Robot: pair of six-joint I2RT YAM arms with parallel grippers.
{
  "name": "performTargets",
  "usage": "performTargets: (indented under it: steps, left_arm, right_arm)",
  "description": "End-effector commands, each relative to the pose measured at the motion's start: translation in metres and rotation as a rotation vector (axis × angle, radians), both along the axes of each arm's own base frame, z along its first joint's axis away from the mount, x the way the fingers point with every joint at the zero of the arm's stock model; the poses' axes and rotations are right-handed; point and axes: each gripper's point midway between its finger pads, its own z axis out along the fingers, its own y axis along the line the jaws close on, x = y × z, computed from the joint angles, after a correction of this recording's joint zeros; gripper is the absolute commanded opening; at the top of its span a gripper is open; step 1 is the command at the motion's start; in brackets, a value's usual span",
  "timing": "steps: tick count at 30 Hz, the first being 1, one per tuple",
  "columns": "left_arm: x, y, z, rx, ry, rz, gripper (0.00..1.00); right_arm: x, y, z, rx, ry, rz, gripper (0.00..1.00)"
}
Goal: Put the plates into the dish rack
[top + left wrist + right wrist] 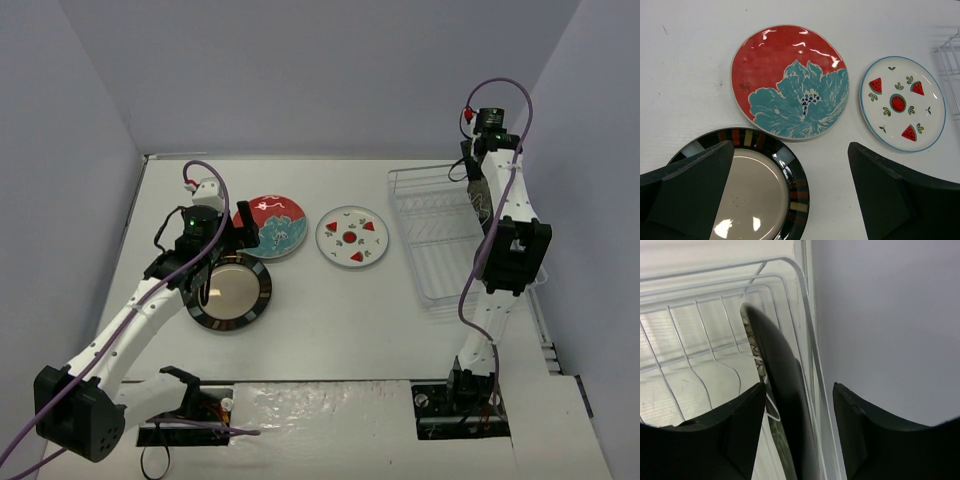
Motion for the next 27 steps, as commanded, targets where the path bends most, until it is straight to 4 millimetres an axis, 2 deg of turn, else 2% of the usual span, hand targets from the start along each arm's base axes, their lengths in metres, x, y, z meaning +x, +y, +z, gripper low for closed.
performTargets:
  steps: [1,6,9,10,13,15,22,27]
  left_arm:
    - [0.008,0.001,0.037,-0.026,-0.103,0.002,0.97]
    - [0.005,0.002,0.042,-0.033,-0.110,0.005,0.97]
    - [0.002,0.003,0.041,-0.034,-0.103,0.009,0.97]
    - [0.001,0.004,0.041,-0.034,-0.101,0.012,0.97]
    - [-0.002,0.006,0.042,-0.036,-0.095,0.018,0.97]
    - [-0.004,0.006,0.043,-0.037,-0.095,0.018,0.97]
    - [-0.010,0.009,0.049,-0.044,-0.109,0.020,0.97]
    - [-0.012,0.012,0.047,-0.041,-0.092,0.036,0.97]
  right_arm:
    - [0.007,-0.019,0.046,-0.046,-0.148,-0.094,0.70]
    - [0.005,-0.028,0.079,-0.082,-0.248,-0.158,0.88]
    - [0.001,-0.033,0.111,-0.097,-0.351,-0.209,0.92]
    - [-0.004,-0.040,0.122,-0.125,-0.391,-0.260,0.93]
    - [-0.013,-0.046,0.143,-0.136,-0.462,-0.310,0.95]
    - [-0.017,-0.049,0.147,-0.133,-0.471,-0.315,0.95]
    - [-0.023,-0.048,0.144,-0.120,-0.451,-0.282,0.96]
    - [-0.025,-0.043,0.162,-0.097,-0.502,-0.263,0.98]
